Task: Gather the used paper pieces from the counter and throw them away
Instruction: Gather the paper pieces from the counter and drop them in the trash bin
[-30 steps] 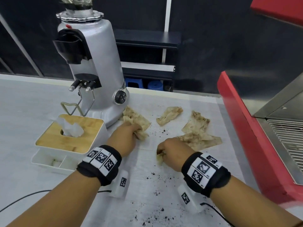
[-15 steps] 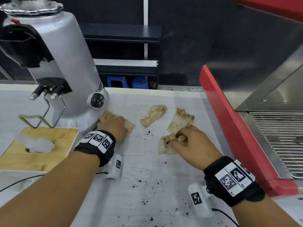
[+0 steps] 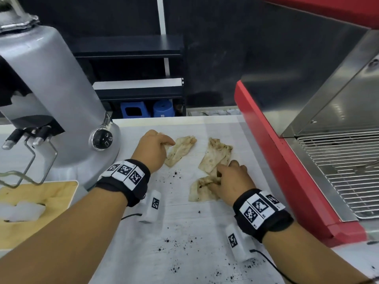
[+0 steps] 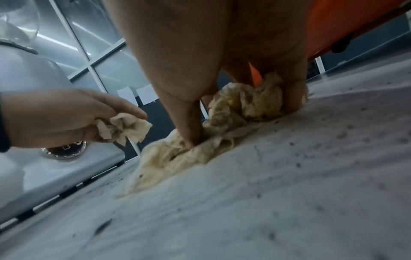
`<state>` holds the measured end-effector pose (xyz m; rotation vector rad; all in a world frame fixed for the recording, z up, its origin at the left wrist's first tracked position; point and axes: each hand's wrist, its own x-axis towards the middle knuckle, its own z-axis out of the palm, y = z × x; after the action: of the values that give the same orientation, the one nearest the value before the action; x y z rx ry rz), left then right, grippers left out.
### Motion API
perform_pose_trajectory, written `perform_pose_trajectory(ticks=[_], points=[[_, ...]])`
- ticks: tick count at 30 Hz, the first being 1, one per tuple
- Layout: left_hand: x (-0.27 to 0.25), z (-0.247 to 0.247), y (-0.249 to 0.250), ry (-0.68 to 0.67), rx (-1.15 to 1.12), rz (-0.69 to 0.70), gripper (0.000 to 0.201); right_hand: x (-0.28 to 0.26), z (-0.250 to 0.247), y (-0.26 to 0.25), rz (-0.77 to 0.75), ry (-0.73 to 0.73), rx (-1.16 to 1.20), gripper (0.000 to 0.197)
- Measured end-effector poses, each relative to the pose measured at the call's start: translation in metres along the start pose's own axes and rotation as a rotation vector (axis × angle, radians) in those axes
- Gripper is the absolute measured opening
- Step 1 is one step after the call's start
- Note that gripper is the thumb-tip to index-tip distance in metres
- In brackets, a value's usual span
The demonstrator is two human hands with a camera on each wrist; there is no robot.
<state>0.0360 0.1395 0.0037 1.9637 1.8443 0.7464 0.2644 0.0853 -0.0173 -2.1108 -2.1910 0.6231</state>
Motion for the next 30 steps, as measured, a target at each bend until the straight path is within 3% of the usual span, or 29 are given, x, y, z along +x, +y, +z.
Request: perform_pose_trajectory(ticks=[2, 4, 6, 9, 13, 17, 20, 23, 28, 30], points=[[0.012, 0.008, 0.007, -0.074, 0.012, -0.061, 0.037, -0.001, -0.003, 0.004, -0.003, 0.026, 0.053, 0.015], [0.022, 0.016, 0.013, -0.164, 0.057, -0.111, 0.037, -0.005, -0.006, 0.010, -0.009, 0.070, 0.129, 0.022], [0.031, 0.025, 0.017, -0.226, 0.204, -0.105, 0.054, -0.011, -0.011, 0.016, -0.027, 0.131, 0.208, 0.029], [0.043, 0.040, 0.019, -0.248, 0.467, -0.051, 0.072, -0.019, -0.022, 0.022, -0.070, 0.246, 0.301, 0.020], [0.056, 0.054, 0.009, -0.398, 0.484, -0.061, 0.048, -0.016, -0.035, 0.024, -0.122, 0.346, 0.392, 0.026], [0.057, 0.045, 0.004, -0.353, 0.309, -0.007, 0.021, 0.004, -0.041, 0.022, -0.092, 0.424, 0.324, 0.028], [0.048, 0.029, 0.006, -0.308, 0.152, -0.052, 0.017, 0.022, -0.041, 0.012, -0.060, 0.492, 0.315, 0.023], [0.033, 0.016, 0.009, -0.207, 0.031, -0.071, 0.014, 0.048, -0.037, -0.003, -0.003, 0.417, 0.275, 0.029], [0.009, -0.005, 0.009, -0.094, -0.136, -0.093, 0.009, 0.079, -0.013, -0.016, 0.072, 0.032, 0.031, 0.064], [-0.001, -0.012, 0.007, -0.062, -0.195, -0.123, 0.007, 0.082, -0.004, -0.016, 0.053, -0.043, -0.125, 0.060]])
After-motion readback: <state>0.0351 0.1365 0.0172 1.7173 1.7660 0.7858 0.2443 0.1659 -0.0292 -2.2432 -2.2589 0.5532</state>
